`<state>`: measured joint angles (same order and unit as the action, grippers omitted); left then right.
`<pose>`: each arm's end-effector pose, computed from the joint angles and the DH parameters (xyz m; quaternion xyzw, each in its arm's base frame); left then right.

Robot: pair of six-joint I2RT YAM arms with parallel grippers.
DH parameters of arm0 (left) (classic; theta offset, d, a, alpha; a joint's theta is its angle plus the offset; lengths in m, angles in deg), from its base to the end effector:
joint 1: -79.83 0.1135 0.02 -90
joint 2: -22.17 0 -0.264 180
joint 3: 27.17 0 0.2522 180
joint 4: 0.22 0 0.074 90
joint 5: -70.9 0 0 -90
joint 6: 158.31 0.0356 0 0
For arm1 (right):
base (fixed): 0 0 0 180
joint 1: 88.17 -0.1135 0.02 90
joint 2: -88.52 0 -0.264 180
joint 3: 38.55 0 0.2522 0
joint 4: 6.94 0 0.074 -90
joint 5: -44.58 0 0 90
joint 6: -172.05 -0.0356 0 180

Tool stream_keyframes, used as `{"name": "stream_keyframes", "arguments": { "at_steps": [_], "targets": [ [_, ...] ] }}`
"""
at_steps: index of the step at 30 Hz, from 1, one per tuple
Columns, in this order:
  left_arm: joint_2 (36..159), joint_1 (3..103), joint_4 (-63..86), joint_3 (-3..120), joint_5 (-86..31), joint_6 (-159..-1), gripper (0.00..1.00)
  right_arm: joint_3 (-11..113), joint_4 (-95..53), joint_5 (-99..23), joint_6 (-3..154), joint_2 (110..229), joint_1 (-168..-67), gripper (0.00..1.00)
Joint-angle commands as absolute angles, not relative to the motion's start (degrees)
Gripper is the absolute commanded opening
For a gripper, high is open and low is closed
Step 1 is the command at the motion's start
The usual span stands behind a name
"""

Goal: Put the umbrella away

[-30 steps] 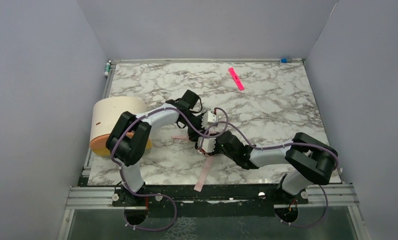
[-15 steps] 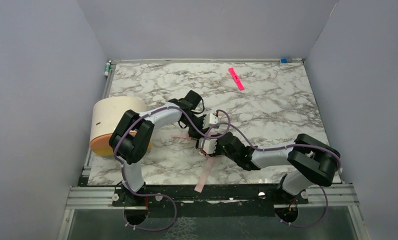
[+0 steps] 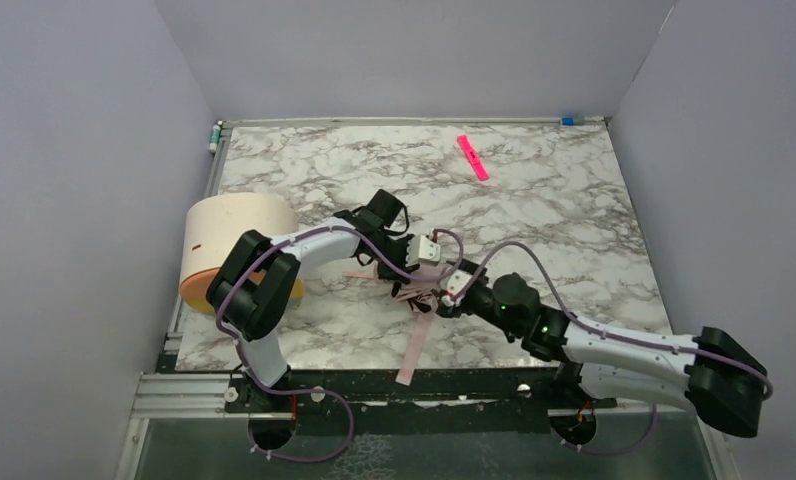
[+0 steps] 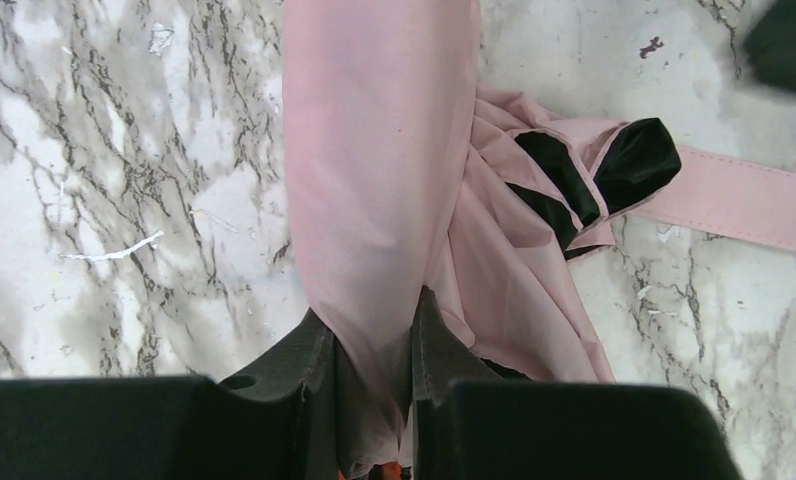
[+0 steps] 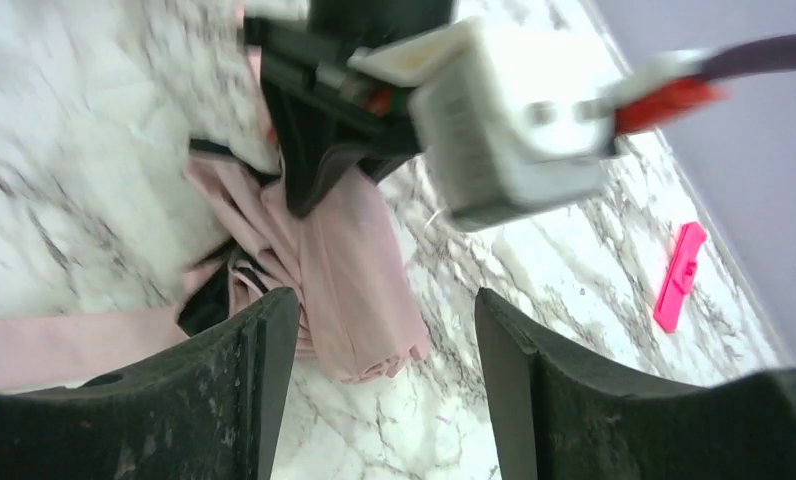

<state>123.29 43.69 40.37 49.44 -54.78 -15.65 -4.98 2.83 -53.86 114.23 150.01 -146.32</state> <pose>0.2653 -0.2195 0.1746 0.6975 0.6179 -0.2666 0.2461 0.1209 0.1846 0.1934 -0.5423 0.6000 0.0734 0.5836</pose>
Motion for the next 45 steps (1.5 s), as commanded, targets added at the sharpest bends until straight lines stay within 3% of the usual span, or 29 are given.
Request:
{"name": "stream_keyframes", "arguments": {
  "at_steps": [1, 5, 9, 13, 18, 20, 26, 35, 45],
  "targets": [
    [123.9, 44.4, 38.3, 45.8, -45.1, -15.1, 0.00, -7.9, 3.3, -50.9, 98.8, 138.1, -146.5, 0.69],
    [122.5, 43.5, 35.5, 43.7, -43.2, -15.4, 0.00, -10.1, 1.0, -61.2, 83.6, 129.1, -146.5, 0.69],
    [120.4, 42.5, 32.1, 40.8, -40.8, -15.9, 0.00, -7.3, -11.7, -74.7, 67.8, 125.2, -145.3, 0.69],
    [117.8, 39.6, 27.8, 37.1, -37.1, -16.5, 0.00, -0.6, -21.1, -63.7, 63.3, 132.6, -135.9, 0.69],
    [116.7, 35.3, 24.5, 33.4, -31.7, -17.6, 0.00, 7.6, -24.7, -36.5, 67.4, 147.1, -119.4, 0.71],
    [116.4, 33.6, 23.3, 31.8, -29.2, -17.8, 0.00, 11.3, -26.0, -30.9, 69.9, 152.7, -116.2, 0.74],
    [115.3, 28.2, 17.2, 26.7, -19.8, -17.5, 0.00, 24.1, -34.0, -16.9, 81.2, 168.9, -112.8, 0.80],
    [117.6, 20.4, 5.7, 19.9, -4.2, -13.9, 0.00, 36.4, -47.3, 1.7, 99.4, 183.0, -111.4, 0.79],
    [120.5, 16.9, -1.9, 16.5, 3.3, -10.8, 0.00, 39.6, -53.4, 4.8, 107.3, 190.8, -111.5, 0.76]
  ]
}}
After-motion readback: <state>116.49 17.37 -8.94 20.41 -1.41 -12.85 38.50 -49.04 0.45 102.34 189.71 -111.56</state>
